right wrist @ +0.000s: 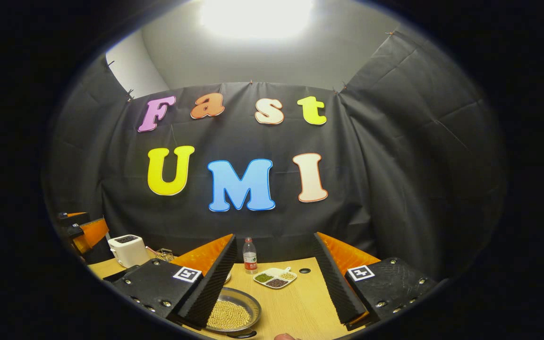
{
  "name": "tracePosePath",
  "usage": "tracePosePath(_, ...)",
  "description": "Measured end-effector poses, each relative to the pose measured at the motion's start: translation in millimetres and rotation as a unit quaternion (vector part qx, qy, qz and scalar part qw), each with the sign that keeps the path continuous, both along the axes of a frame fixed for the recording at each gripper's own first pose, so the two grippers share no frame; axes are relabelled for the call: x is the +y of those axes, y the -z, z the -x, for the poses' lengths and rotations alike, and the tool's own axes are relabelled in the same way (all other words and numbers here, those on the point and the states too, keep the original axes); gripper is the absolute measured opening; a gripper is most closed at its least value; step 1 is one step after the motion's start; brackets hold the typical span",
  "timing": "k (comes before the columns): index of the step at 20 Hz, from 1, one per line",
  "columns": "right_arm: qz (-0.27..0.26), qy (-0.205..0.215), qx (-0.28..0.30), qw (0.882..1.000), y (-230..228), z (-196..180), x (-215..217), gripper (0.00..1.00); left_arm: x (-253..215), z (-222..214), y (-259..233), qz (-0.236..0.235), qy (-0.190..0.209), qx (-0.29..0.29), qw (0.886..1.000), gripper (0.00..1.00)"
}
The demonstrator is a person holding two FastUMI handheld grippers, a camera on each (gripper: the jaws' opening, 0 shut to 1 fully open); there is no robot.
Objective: First push the handle of the pot to place it horizontally, then grasp the pot with both hands and set it on the induction cooktop.
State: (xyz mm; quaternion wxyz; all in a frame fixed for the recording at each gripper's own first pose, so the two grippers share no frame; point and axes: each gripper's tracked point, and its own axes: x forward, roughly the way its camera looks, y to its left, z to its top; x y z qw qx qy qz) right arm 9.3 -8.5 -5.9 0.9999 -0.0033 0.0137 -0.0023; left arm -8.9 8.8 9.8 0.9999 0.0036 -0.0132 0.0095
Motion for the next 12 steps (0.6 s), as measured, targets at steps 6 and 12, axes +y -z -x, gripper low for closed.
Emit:
tracePosePath(6, 0.005, 0.000, -0.008, 1.000, -5.3, -2.5, -3.3, 0.96, 2.3, 2.0, -1.2, 0.000, -0.004, -0.001, 1.000, 1.00)
tracePosePath(12, 0.009, -0.010, -0.002, 1.000, -2.9, -3.2, -2.2, 0.96, -0.3, 4.0, -5.2, -0.003, -0.007, -0.005, 1.000, 0.98)
